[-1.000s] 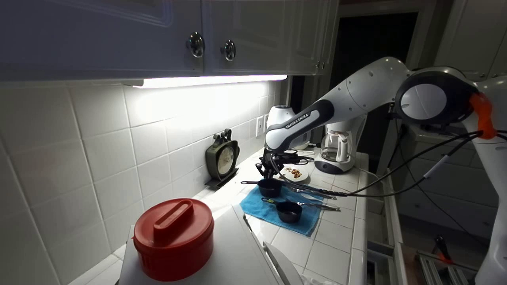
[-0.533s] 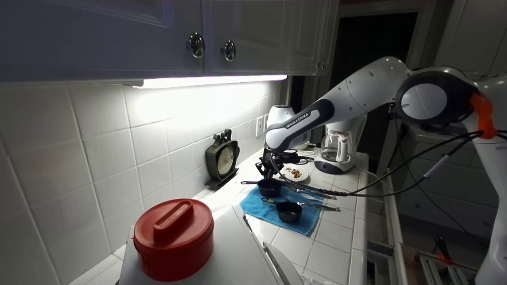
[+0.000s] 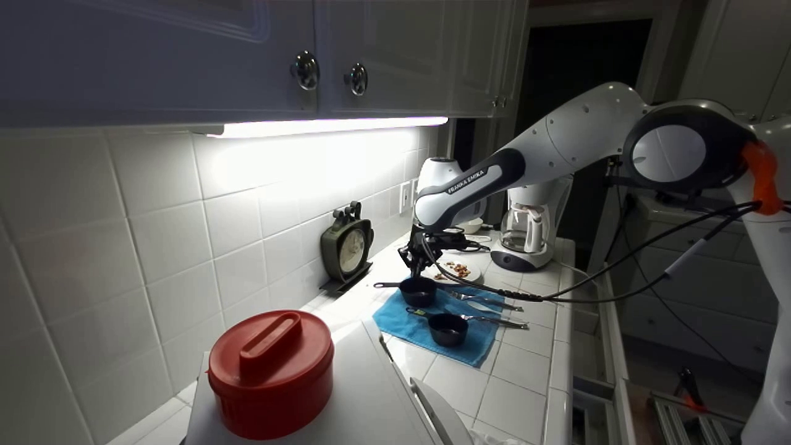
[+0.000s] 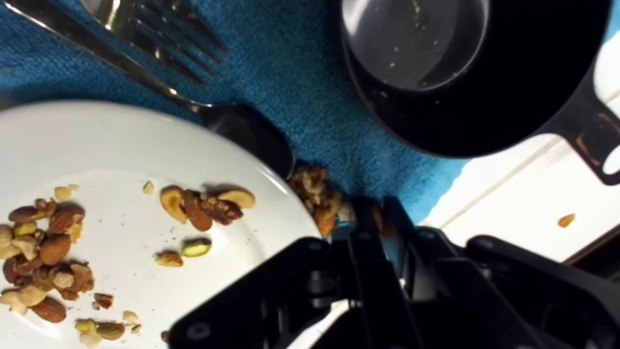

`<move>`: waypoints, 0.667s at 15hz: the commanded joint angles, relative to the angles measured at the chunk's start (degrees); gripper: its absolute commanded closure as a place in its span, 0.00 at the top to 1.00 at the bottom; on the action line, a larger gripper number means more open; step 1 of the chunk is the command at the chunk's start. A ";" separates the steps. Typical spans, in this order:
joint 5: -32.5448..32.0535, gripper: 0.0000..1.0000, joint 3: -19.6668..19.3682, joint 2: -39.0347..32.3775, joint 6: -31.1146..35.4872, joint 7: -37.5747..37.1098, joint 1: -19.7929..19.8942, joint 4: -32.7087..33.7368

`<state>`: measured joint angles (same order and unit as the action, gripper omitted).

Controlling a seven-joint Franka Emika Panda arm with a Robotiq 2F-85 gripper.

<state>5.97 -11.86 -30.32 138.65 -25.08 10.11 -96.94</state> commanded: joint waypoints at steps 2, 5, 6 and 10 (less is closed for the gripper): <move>0.41 0.19 -0.28 0.70 -0.53 -0.06 -0.56 -0.61; 0.32 0.41 -0.32 0.59 -0.54 -0.12 -0.70 -0.57; 0.31 0.43 -0.35 0.57 -0.54 -0.13 -0.73 -0.56; 0.13 0.12 -0.56 0.32 -0.44 -0.24 -0.79 -0.53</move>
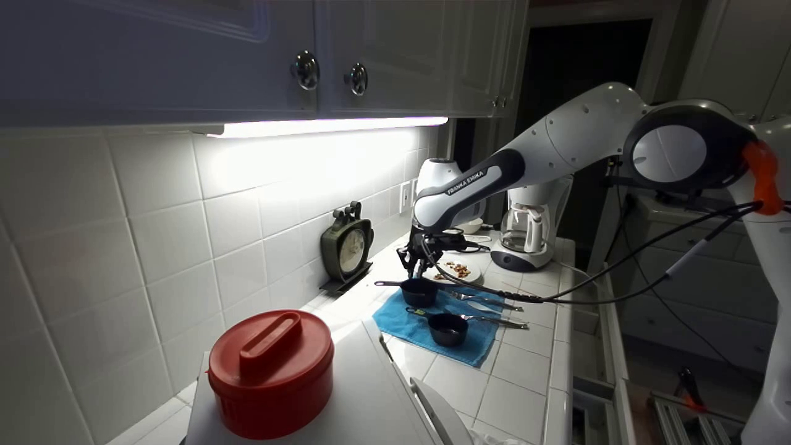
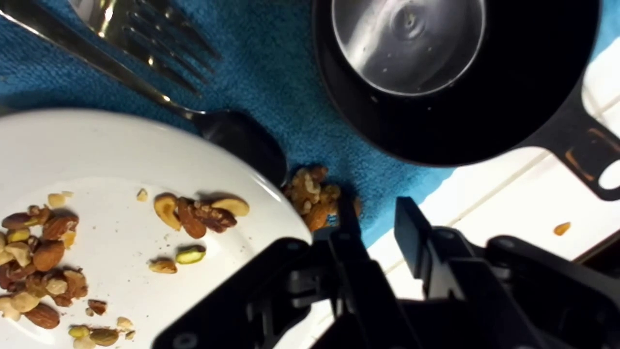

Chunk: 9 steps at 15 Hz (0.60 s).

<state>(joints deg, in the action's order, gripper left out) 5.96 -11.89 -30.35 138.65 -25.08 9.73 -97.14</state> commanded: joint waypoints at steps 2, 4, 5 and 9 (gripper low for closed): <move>0.14 0.05 -0.65 0.09 -0.43 -0.29 -0.33 -0.17; 0.07 0.06 -0.82 -0.01 -0.39 -0.36 -0.33 -0.16; 0.05 0.08 -0.89 0.01 -0.36 -0.37 -0.33 -0.20; 0.04 0.23 -1.16 0.42 -0.15 -0.30 -0.28 -0.52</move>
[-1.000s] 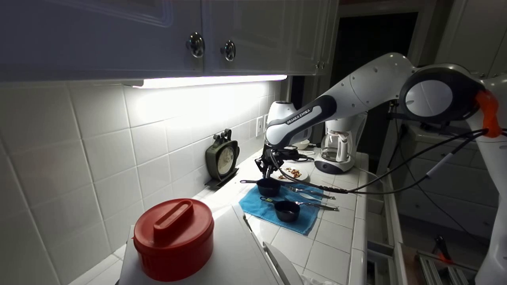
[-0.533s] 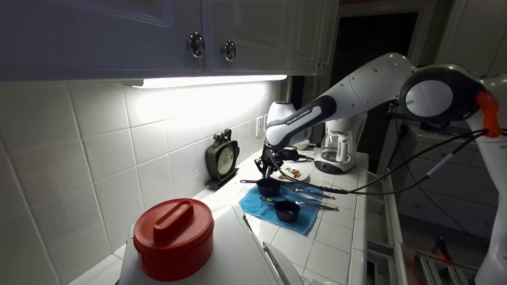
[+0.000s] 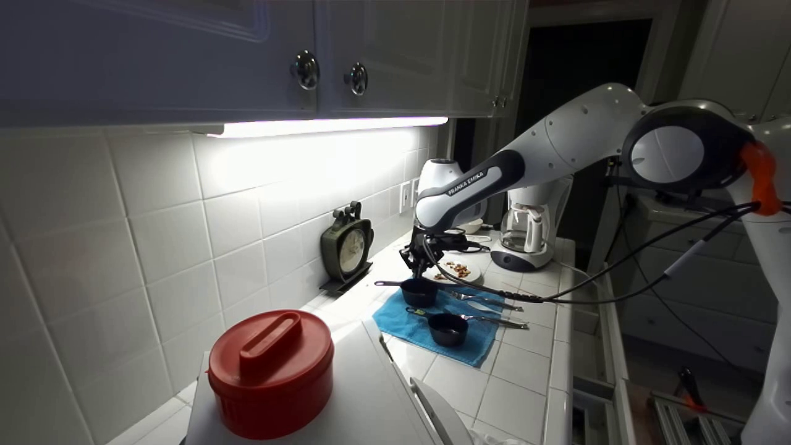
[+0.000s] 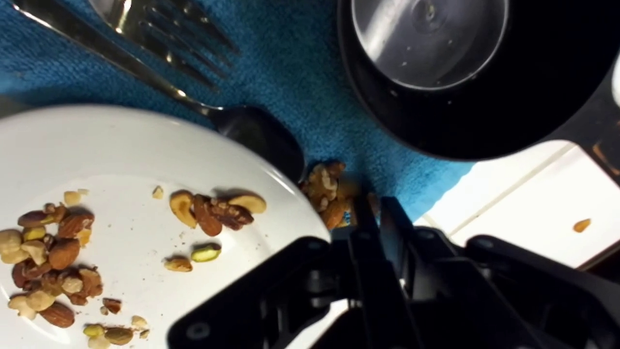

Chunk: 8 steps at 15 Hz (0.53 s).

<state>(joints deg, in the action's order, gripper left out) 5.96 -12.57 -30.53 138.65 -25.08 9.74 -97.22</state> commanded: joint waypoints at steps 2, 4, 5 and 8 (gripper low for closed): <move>-0.08 0.30 -0.66 0.56 -0.07 -0.37 -0.32 -0.42; -0.06 0.20 -0.70 0.21 -0.22 -0.36 -0.26 -0.21; -0.03 0.17 -0.71 0.07 -0.29 -0.35 -0.23 -0.11; 0.00 0.10 -0.72 -0.17 -0.27 -0.36 -0.21 0.02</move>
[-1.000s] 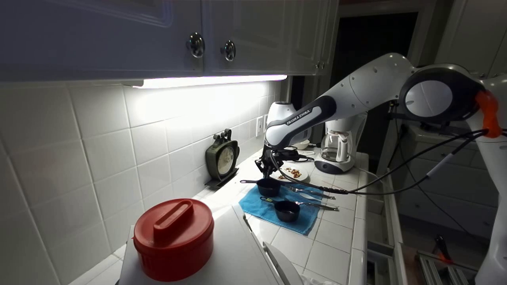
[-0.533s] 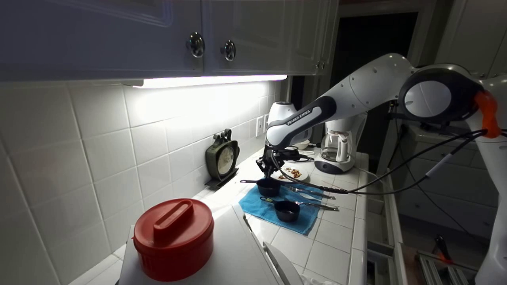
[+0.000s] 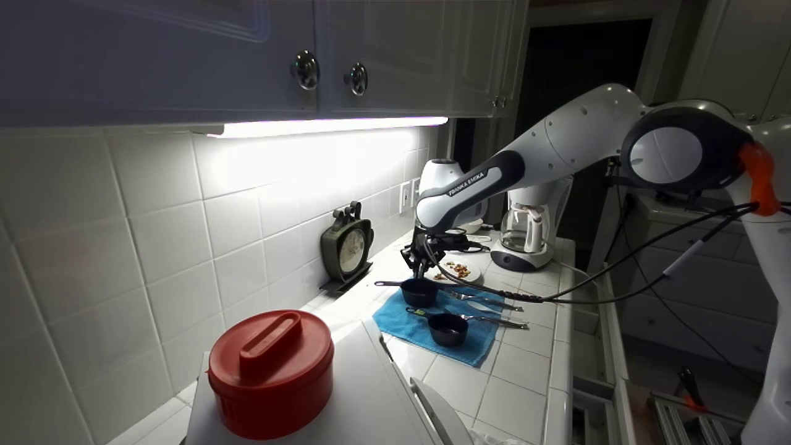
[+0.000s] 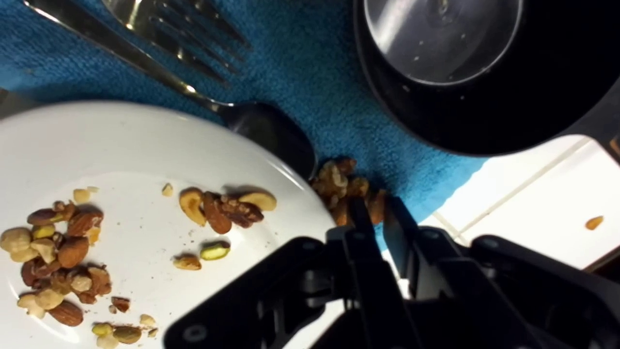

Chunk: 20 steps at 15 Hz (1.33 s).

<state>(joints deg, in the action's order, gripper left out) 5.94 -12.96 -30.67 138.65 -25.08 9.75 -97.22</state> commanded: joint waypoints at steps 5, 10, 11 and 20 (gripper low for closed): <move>0.02 0.08 -0.33 -0.29 -0.35 -0.35 -0.21 0.12; 0.03 0.18 -0.37 -0.30 -0.34 -0.34 -0.18 0.14; 0.03 0.18 -0.38 -0.33 -0.35 -0.34 -0.17 0.17; 0.14 0.13 -0.27 -1.02 -0.47 -0.33 -0.18 0.47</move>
<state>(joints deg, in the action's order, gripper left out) 5.94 -13.00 -31.19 138.65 -25.08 9.74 -97.24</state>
